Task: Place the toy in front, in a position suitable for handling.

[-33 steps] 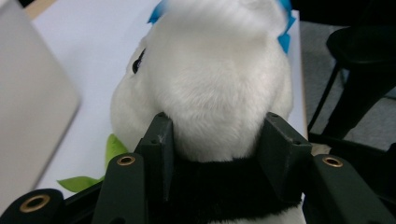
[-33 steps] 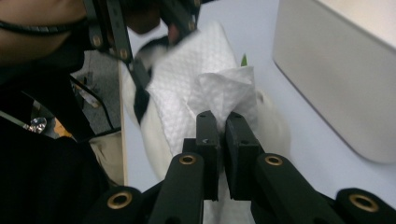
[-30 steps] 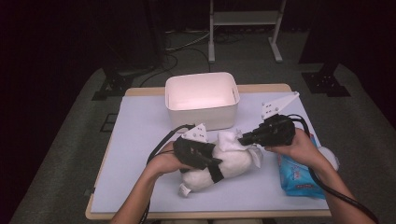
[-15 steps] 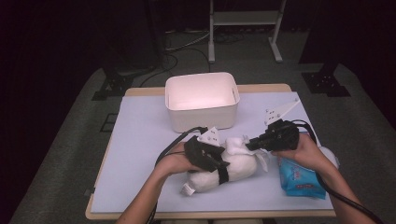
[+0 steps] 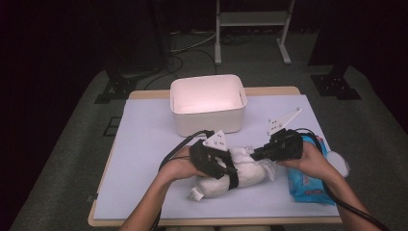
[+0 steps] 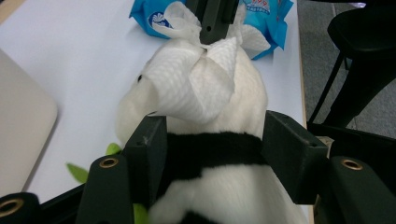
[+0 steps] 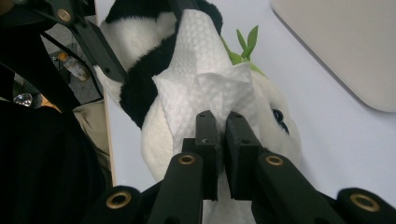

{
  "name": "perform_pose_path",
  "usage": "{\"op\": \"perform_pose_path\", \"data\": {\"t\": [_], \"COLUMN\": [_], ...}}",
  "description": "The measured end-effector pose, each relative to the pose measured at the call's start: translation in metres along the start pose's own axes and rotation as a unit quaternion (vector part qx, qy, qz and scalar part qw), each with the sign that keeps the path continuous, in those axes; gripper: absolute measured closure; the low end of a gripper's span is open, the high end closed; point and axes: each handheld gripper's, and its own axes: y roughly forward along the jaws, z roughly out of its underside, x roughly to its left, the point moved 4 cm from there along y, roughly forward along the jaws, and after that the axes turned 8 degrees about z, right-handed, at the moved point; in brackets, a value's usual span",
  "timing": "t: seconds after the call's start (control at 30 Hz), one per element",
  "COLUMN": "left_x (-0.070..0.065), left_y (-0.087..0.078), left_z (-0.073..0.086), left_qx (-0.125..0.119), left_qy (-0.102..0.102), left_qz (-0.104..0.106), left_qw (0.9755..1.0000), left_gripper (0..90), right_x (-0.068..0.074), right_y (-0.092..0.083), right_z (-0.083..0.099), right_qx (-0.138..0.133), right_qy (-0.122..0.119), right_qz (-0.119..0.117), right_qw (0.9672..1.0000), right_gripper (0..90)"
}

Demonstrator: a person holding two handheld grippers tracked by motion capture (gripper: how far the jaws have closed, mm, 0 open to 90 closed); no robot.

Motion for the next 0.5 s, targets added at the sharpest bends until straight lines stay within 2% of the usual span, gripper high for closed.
{"op": "perform_pose_path", "data": {"t": [0.17, 0.27, 0.5], "left_x": [-0.002, -0.002, -0.004], "left_y": [-0.012, -0.019, -0.033], "left_z": [0.011, 0.018, 0.025], "left_qx": [0.011, -0.010, -0.014], "left_qy": [-0.004, -0.015, -0.018], "left_qz": [-0.014, -0.010, -0.026], "left_qw": [0.9998, 0.9998, 0.9994], "left_gripper": [38.3, 38.2, 36.6], "right_x": [-0.005, -0.009, -0.011], "right_y": [0.001, 0.001, 0.002], "right_z": [0.004, 0.006, 0.008], "right_qx": [-0.001, -0.009, -0.004], "right_qy": [0.009, 0.021, 0.024], "right_qz": [0.002, -0.008, 0.000], "right_qw": [1.0000, 0.9997, 0.9997], "right_gripper": [83.7, 83.8, 84.1]}}
